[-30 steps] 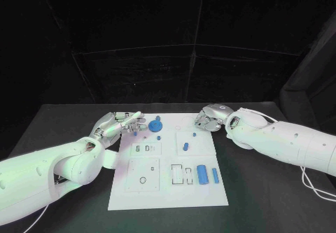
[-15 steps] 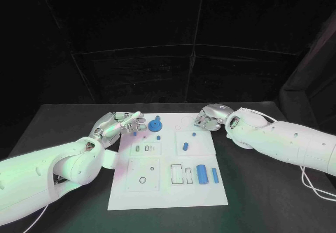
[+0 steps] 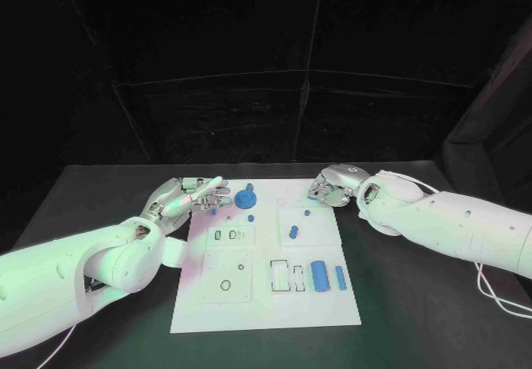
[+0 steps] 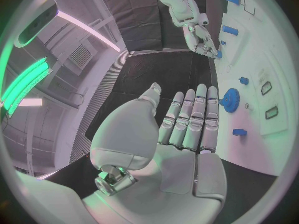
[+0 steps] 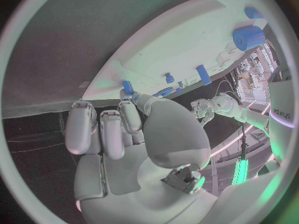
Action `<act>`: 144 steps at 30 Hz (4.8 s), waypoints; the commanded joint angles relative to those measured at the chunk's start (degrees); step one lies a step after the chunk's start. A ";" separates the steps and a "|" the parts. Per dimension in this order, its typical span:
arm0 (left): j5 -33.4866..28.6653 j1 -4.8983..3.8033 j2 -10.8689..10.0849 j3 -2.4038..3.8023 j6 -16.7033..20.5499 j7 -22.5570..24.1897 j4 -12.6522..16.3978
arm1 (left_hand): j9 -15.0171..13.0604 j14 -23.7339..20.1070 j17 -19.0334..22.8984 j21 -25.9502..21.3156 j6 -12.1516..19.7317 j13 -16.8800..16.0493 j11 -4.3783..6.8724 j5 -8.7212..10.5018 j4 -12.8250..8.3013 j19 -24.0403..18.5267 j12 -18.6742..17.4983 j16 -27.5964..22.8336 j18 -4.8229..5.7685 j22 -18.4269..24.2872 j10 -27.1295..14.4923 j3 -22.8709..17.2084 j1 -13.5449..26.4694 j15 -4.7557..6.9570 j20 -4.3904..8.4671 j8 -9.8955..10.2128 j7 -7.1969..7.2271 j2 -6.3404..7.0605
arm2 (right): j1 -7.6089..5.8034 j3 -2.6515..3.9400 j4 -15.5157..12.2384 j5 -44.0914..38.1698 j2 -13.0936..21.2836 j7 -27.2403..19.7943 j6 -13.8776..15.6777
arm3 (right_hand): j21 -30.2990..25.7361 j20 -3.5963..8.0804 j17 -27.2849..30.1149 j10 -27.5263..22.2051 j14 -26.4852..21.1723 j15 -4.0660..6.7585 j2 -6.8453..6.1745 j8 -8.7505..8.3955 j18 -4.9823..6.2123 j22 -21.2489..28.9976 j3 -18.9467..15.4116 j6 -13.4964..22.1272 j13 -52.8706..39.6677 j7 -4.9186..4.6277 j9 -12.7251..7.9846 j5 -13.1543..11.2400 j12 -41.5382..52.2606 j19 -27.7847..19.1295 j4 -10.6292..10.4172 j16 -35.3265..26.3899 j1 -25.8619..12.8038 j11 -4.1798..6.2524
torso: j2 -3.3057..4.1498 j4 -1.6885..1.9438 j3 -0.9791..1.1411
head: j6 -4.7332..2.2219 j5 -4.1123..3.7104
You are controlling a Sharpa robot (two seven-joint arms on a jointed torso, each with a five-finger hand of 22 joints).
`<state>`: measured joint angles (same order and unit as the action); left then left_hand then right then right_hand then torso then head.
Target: Assemble the parts on the task board
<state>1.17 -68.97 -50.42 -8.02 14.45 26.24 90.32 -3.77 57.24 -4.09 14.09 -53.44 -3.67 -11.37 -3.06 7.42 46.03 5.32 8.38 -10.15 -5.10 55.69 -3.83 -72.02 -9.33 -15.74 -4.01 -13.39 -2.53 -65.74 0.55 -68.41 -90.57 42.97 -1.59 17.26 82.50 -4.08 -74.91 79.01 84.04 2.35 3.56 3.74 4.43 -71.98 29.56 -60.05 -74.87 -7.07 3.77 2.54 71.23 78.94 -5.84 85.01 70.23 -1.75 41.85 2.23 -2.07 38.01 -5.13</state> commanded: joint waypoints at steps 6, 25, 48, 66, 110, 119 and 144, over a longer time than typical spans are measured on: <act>0.03 -0.07 0.07 0.04 -0.44 0.05 0.01 | 0.08 0.09 0.06 -0.34 0.04 0.07 -0.38 -0.27 -0.30 0.35 -0.37 -0.23 -0.32 0.08 0.00 0.09 0.16 -0.04 0.03 0.36 -1.46 -0.62 | -0.05 -0.02 -0.35 0.31 -0.02 -0.43 2.32 | -0.27 -0.36 -6.15 -0.19 4.02 -0.52 -1.67 -0.25 -0.58 -0.11 0.74 1.15 -0.04 -0.08 -0.11 0.22 0.21 0.10 -0.24 0.17 0.13 -0.52 | -0.01 0.01 0.03 | -0.02 -0.10; 0.03 -0.07 0.08 0.04 -0.49 -0.36 0.03 | 0.10 -0.02 0.09 -0.41 0.23 0.08 -0.47 -0.27 -0.31 0.30 -0.51 -0.35 -0.31 0.15 -0.18 0.16 0.28 -0.10 -0.01 0.40 -1.55 -0.67 | -0.04 -0.02 -0.63 0.34 0.08 1.09 4.81 | -0.38 -1.03 -6.02 -0.54 3.97 -1.23 -3.19 -0.17 -0.52 0.07 4.01 2.94 0.18 -0.98 -0.07 0.23 0.02 -0.01 -3.43 0.06 -3.10 -1.34 | 0.02 0.03 -0.02 | 0.04 -0.10; 0.03 -0.08 0.10 0.03 -0.44 -0.42 0.00 | 0.10 -0.04 0.09 -0.43 0.30 0.08 -0.50 -0.27 -0.31 0.30 -0.56 -0.38 -0.31 0.18 -0.25 0.24 0.38 -0.12 -0.02 0.41 -1.58 -0.66 | -0.05 -0.02 -0.36 1.89 0.08 1.55 3.88 | -0.42 -1.19 -6.07 -0.64 3.97 -1.38 -4.53 -0.16 -0.51 0.11 5.72 3.34 0.24 -1.19 -0.06 0.22 0.03 -0.05 -4.21 0.06 -4.99 -1.52 | 0.02 -0.04 0.02 | 0.11 -0.16; 0.03 -0.08 0.26 0.03 -0.51 -0.38 -0.05 | 0.10 -0.05 0.09 -0.45 0.33 0.07 -0.50 -0.26 -0.31 0.30 -0.58 -0.40 -0.31 0.20 -0.27 0.27 0.41 -0.13 -0.03 0.40 -1.59 -0.66 | -0.03 -0.03 -1.01 1.24 -0.13 -0.82 5.84 | -0.49 -1.19 -6.56 -0.44 4.07 -1.27 -14.07 -0.01 -0.48 0.12 -2.81 2.54 0.38 -0.94 0.04 0.33 0.25 -0.13 5.90 0.28 2.16 -1.33 | -0.01 0.12 0.00 | 0.07 -0.39; 0.03 -0.07 0.40 0.02 -0.33 -0.40 -0.26 | 0.09 -0.03 0.09 -0.47 0.37 0.06 -0.51 -0.25 -0.47 0.30 -0.62 -0.43 -0.31 0.24 -0.28 0.30 0.32 -0.14 -0.04 0.38 -1.58 -0.63 | 0.01 -0.04 1.36 -0.12 -2.83 4.00 1.26 | -0.44 -0.97 -6.63 -0.05 4.10 -1.02 -9.10 0.55 -0.52 -0.12 -7.96 -0.35 0.13 -0.51 0.18 0.36 0.77 0.03 3.34 0.25 1.78 -0.97 | 0.01 -0.02 0.00 | 0.38 -0.03; 0.03 -0.07 0.36 0.02 -0.32 -0.44 -0.26 | 0.09 -0.03 0.09 -0.47 0.37 0.06 -0.51 -0.25 -0.47 0.30 -0.62 -0.43 -0.31 0.24 -0.28 0.30 0.32 -0.14 -0.04 0.38 -1.58 -0.63 | 0.02 -0.04 1.08 0.49 -2.58 2.27 5.77 | 0.13 -0.14 -7.40 0.97 4.31 0.13 -5.19 3.05 -0.73 -1.31 -6.80 -5.27 -0.87 1.36 0.94 0.35 2.06 0.82 4.31 0.68 5.03 0.53 | -0.01 -0.02 0.02 | 0.36 0.03; 2.95 -0.13 0.02 0.03 -0.33 0.17 -0.44 | -0.20 4.29 -0.90 0.60 -1.40 -0.50 0.99 0.28 -6.52 3.14 0.82 1.65 -0.58 0.12 3.42 0.14 -5.29 1.42 1.07 -0.43 -0.11 1.86 | -0.66 0.03 -9.80 24.51 5.31 -5.53 5.42 | 0.50 0.83 -7.53 1.18 4.34 0.89 -3.65 4.43 -0.93 -2.10 -6.02 -6.25 -0.60 1.93 1.26 0.51 1.65 1.30 6.01 0.73 7.12 1.20 | -0.54 -0.18 -0.19 | -0.34 0.15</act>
<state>1.88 -68.99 -50.41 -8.04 14.37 25.73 89.88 -3.89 60.79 -4.78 14.35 -54.42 -4.05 -10.59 -3.06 1.62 48.61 5.79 9.55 -10.15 -4.82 58.52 -3.55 -76.49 -8.21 -14.91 -4.20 -13.52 -0.84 -66.14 0.52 -77.40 -76.33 48.14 -3.95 25.83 82.71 -3.67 -74.91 80.24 84.15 2.89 -0.84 6.90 4.43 -74.04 23.42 -65.17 -74.94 -6.13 4.26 2.76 73.21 80.19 -0.20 85.53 76.94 -0.70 41.59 2.11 -2.14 37.65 -4.97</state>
